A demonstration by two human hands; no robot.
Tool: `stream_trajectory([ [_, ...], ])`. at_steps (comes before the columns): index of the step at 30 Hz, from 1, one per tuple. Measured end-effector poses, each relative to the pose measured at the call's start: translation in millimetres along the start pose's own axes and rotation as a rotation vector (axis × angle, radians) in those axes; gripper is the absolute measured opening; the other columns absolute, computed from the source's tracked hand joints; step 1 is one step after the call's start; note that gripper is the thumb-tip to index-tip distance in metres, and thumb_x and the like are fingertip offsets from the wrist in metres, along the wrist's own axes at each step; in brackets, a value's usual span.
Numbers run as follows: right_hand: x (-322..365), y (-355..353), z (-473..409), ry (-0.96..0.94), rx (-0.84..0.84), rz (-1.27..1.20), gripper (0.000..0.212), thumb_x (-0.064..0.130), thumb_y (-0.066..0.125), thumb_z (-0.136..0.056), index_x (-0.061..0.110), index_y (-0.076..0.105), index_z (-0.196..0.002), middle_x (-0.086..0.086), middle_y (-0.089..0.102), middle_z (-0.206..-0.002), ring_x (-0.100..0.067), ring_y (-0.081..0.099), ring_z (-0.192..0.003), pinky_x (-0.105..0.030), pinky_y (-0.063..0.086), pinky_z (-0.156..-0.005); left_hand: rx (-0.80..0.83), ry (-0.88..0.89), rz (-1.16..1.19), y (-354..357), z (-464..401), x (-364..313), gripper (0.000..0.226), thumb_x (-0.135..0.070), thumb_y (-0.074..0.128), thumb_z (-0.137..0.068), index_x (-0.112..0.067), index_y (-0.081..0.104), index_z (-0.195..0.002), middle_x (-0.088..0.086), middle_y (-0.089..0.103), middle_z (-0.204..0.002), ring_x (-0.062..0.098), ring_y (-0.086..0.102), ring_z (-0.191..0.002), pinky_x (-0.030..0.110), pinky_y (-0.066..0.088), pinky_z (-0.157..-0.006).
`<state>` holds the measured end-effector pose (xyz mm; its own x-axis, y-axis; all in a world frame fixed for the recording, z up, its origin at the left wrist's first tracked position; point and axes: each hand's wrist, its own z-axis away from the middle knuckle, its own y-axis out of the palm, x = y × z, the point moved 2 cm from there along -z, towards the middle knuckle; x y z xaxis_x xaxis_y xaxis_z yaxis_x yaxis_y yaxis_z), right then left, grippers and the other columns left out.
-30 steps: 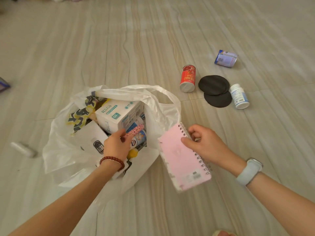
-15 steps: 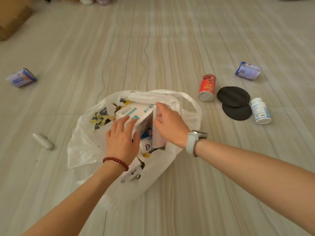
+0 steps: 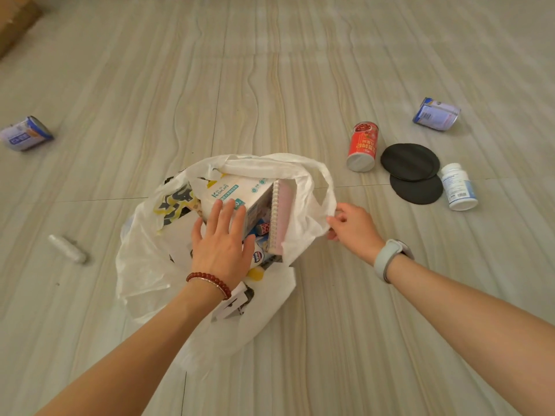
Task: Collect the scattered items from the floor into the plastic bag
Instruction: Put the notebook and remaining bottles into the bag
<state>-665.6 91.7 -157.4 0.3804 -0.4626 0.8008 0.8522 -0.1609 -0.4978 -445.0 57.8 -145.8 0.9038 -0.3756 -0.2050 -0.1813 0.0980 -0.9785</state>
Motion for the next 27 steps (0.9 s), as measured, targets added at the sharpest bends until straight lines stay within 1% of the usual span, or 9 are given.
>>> stream_trajectory([
  [2, 7.1, -4.3, 2.3, -0.083, -0.113, -0.079, 0.017, 0.009, 0.049, -0.089, 0.002, 0.058, -0.102, -0.007, 0.063, -0.076, -0.021, 0.060, -0.066, -0.038, 0.052, -0.070, 0.005, -0.001, -0.040, 1.1, -0.8, 1.2, 0.051, -0.034, 0.041, -0.092, -0.017, 0.030, -0.138, 0.007, 0.026, -0.151, 0.025, 0.013, -0.142, 0.051, 0.013, -0.112],
  [5, 21.2, -25.5, 14.3, -0.135, -0.189, -0.077, 0.016, 0.010, 0.050, -0.089, 0.007, 0.060, -0.101, -0.008, 0.063, -0.084, -0.028, 0.062, -0.079, -0.041, 0.053, -0.077, 0.067, 0.016, -0.122, -6.1, -2.1, -0.2, 0.053, -0.033, 0.048, -0.088, -0.013, 0.034, -0.136, 0.011, 0.032, -0.147, 0.030, 0.022, -0.139, 0.054, 0.024, -0.108],
  [7, 29.0, -43.1, 26.4, -0.047, -0.022, 0.055, 0.026, 0.013, 0.049, -0.090, 0.008, 0.056, -0.115, -0.011, 0.063, -0.100, -0.025, 0.060, -0.093, -0.038, 0.048, -0.089, 0.254, 0.023, -0.206, -22.2, -6.6, -6.4, 0.059, -0.034, 0.045, -0.089, -0.013, 0.023, -0.140, 0.011, 0.022, -0.150, 0.029, 0.016, -0.140, 0.050, 0.027, -0.108],
  [9, 36.0, -63.8, 41.1, 0.057, 0.176, 0.265, 0.041, 0.018, 0.048, -0.091, 0.008, 0.043, -0.131, -0.013, 0.053, -0.128, -0.025, 0.050, -0.117, -0.033, 0.038, -0.100, 0.462, 0.026, -0.287, -49.3, -14.0, -18.2, 0.061, -0.032, 0.041, -0.090, -0.015, 0.014, -0.141, 0.008, 0.014, -0.152, 0.027, 0.010, -0.141, 0.045, 0.026, -0.110],
  [11, 51.1, -92.7, 58.0, 0.120, 0.207, 0.393, 0.046, 0.021, 0.044, -0.092, 0.008, 0.037, -0.135, -0.016, 0.044, -0.139, -0.030, 0.041, -0.128, -0.035, 0.033, -0.105, 0.543, -0.002, -0.278, -89.4, -20.5, -39.4, 0.056, -0.030, 0.040, -0.091, -0.016, 0.018, -0.140, 0.008, 0.019, -0.150, 0.026, 0.012, -0.140, 0.045, 0.026, -0.111],
  [15, 113.5, -164.4, 108.5, 0.193, 0.146, 0.450, 0.046, 0.020, 0.041, -0.092, 0.006, 0.037, -0.135, -0.017, 0.048, -0.137, -0.034, 0.042, -0.127, -0.042, 0.037, -0.104, 0.534, -0.091, -0.087, -196.5, -22.7, -107.4, 0.043, -0.030, 0.037, -0.092, -0.016, 0.037, -0.133, 0.007, 0.032, -0.145, 0.026, 0.025, -0.135, 0.044, 0.027, -0.107],
  [21, 233.1, -290.7, 214.3, 0.276, 0.022, 0.245, 0.040, 0.017, 0.041, -0.093, 0.005, 0.044, -0.131, -0.013, 0.050, -0.136, -0.027, 0.041, -0.130, -0.041, 0.034, -0.108, 0.409, -0.118, 0.139, -369.9, 0.7, -206.8, 0.031, -0.027, 0.040, -0.088, -0.011, 0.049, -0.113, 0.006, 0.057, -0.118, 0.027, 0.047, -0.113, 0.044, 0.034, -0.101],
  [25, 296.5, -378.9, 275.3, 0.316, -0.026, 0.168, 0.039, 0.019, 0.040, -0.094, 0.008, 0.046, -0.130, -0.009, 0.049, -0.137, -0.023, 0.040, -0.131, -0.036, 0.032, -0.109, 0.296, -0.194, 0.237, -476.6, 27.6, -267.2, 0.038, -0.027, 0.046, -0.090, -0.021, 0.047, -0.127, 0.000, 0.057, -0.123, 0.025, 0.048, -0.116, 0.040, 0.030, -0.103],
  [27, 318.3, -417.8, 295.8, 0.317, -0.078, 0.140, 0.037, 0.018, 0.041, -0.093, 0.008, 0.048, -0.129, -0.010, 0.050, -0.136, -0.023, 0.042, -0.129, -0.034, 0.032, -0.108, 0.297, -0.203, 0.262, -511.9, 39.2, -295.1, 0.037, -0.026, 0.047, -0.089, -0.020, 0.050, -0.126, 0.002, 0.056, -0.125, 0.026, 0.047, -0.118, 0.042, 0.030, -0.105],
])
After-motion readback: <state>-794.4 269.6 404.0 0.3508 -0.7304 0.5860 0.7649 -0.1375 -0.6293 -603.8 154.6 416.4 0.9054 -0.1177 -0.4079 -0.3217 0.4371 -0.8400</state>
